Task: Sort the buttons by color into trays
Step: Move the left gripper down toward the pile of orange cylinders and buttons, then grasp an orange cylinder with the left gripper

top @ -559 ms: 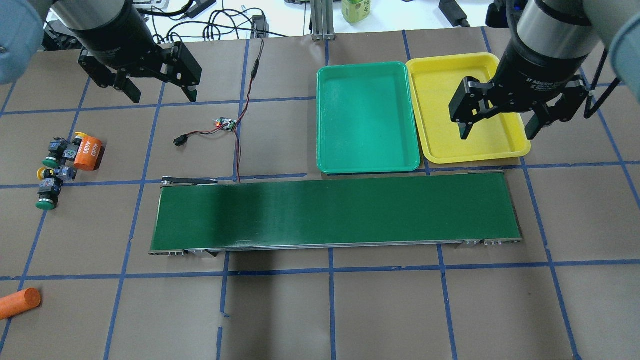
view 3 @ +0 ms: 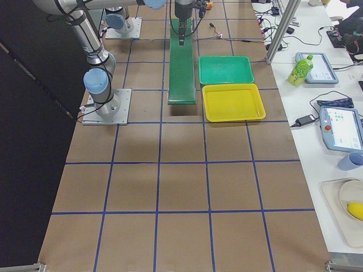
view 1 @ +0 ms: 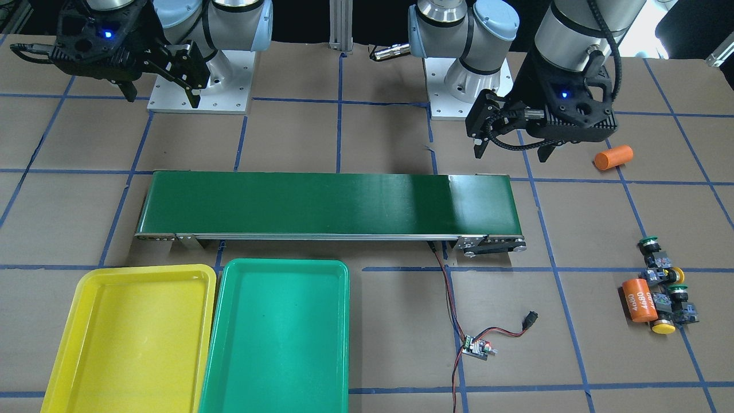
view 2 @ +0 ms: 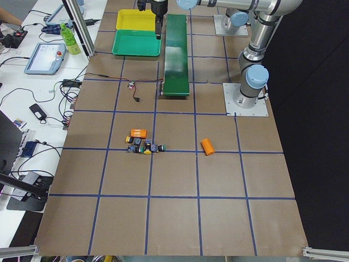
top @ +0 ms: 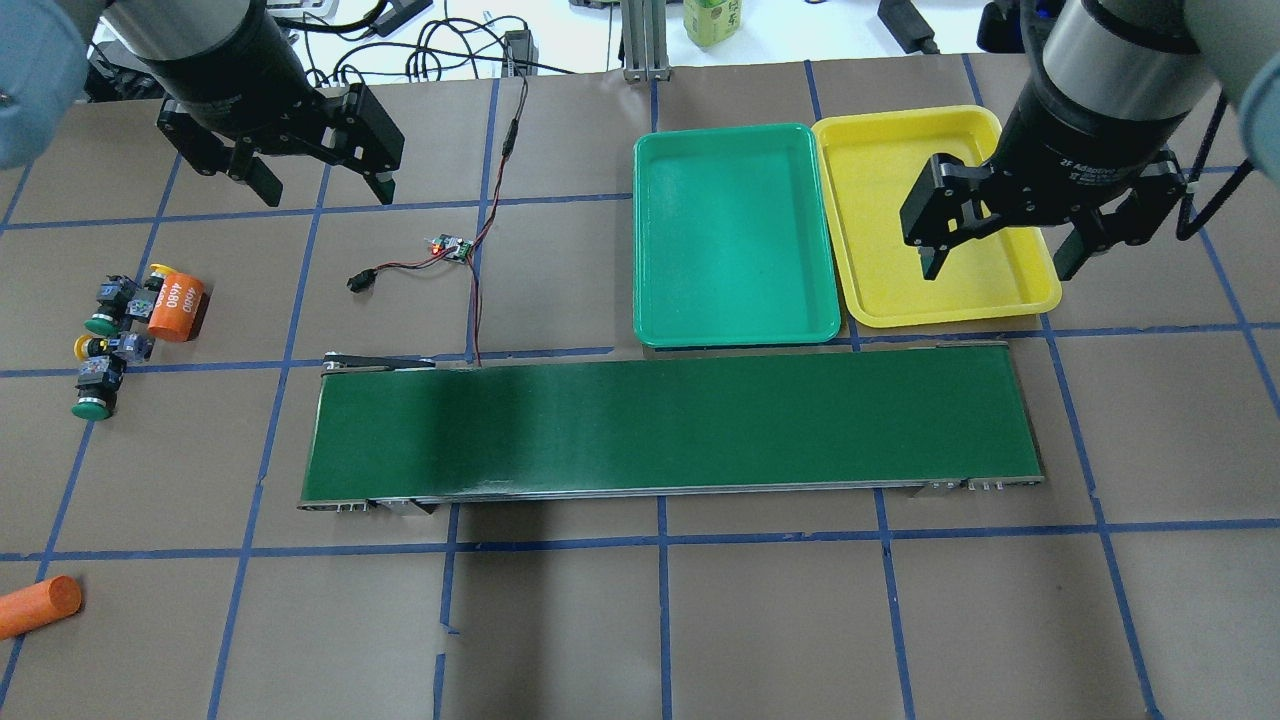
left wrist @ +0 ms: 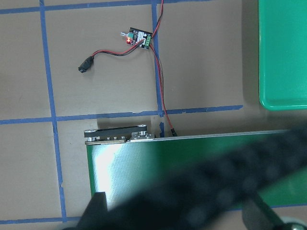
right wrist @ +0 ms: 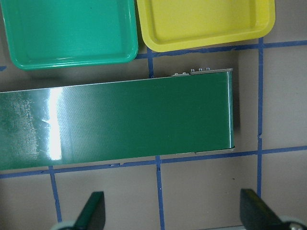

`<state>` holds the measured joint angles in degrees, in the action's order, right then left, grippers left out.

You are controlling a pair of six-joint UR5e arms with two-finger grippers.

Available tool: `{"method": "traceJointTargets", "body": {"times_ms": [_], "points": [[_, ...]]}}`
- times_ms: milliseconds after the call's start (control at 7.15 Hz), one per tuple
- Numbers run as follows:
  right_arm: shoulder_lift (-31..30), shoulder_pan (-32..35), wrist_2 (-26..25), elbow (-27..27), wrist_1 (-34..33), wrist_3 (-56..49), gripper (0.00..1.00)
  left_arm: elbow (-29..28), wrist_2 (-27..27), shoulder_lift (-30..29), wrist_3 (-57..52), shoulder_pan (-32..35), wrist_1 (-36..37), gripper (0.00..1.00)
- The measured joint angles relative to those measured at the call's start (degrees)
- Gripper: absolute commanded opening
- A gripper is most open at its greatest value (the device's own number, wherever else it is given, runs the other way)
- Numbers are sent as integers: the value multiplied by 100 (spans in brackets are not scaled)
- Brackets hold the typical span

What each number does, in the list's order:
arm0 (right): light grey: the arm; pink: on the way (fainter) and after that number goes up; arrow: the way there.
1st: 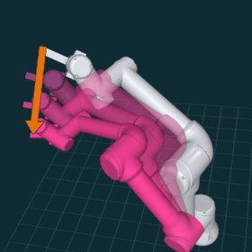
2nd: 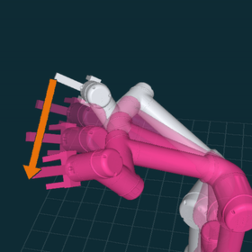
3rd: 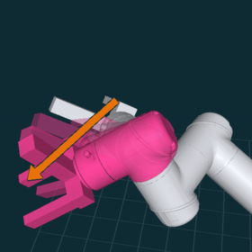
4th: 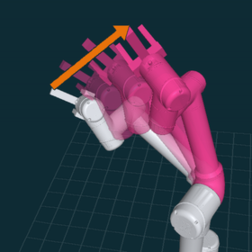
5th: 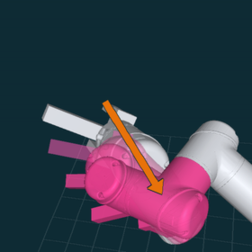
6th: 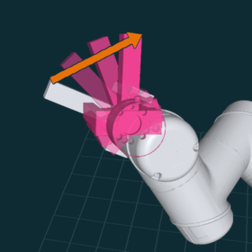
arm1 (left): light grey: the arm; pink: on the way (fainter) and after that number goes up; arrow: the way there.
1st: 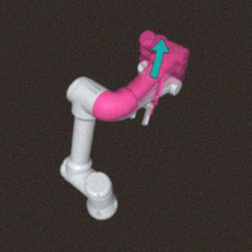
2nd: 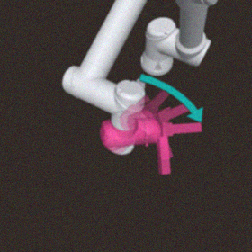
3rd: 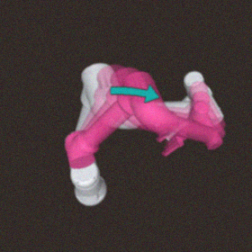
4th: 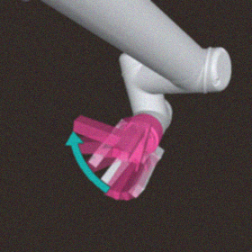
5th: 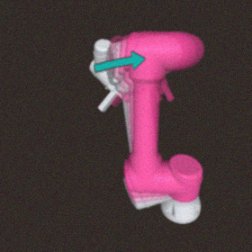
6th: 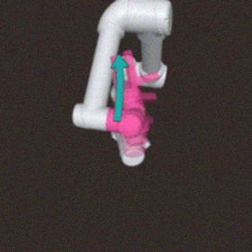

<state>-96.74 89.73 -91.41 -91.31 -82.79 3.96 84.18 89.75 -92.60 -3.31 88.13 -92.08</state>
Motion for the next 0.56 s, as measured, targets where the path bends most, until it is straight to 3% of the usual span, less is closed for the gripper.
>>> {"method": "traceJointTargets", "body": {"times_ms": [280, 559], "points": [[10, 0, 0, -4, -6, 1, 100, 605, 39, 29, -529, -1087, -97, 100], [20, 1, 0, -7, -11, 7, 100, 1402, 52, -39, -2214, -2691, 498, 100]]}}
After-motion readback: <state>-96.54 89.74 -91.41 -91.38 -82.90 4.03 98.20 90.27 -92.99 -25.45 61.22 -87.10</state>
